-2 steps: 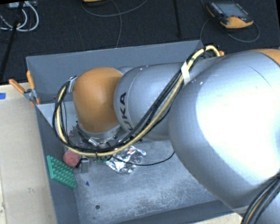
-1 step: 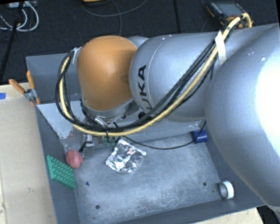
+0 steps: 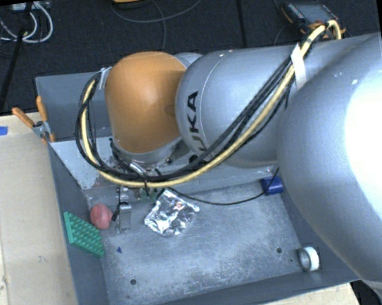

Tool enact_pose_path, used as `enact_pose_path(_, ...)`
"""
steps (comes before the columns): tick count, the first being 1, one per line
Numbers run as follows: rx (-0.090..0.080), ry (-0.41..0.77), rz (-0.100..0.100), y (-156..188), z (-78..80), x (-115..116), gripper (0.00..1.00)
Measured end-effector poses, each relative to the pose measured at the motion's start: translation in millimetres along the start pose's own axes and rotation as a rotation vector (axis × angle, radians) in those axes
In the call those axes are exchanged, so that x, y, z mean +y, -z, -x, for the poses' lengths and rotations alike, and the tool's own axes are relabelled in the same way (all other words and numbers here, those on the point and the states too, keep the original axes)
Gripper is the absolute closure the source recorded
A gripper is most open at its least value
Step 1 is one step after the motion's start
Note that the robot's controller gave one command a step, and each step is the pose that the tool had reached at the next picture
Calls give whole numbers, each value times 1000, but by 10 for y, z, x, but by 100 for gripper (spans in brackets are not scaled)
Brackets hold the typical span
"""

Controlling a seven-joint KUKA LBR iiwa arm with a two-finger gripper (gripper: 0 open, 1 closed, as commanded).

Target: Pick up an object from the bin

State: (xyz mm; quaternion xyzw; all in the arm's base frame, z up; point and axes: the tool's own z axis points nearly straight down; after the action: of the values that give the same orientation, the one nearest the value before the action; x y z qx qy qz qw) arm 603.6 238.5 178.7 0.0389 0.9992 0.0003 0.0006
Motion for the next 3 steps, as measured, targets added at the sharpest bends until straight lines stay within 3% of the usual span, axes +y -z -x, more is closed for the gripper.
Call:
enact_pose_path(1, 4, 38, -6, -496, 76, -1124, 0)
enact_pose_path(2, 4, 72, -2, -1121, 120, -1127, 0)
enact_pose_path(3, -6, 68, 1, -1064, 152, -1128, 100)
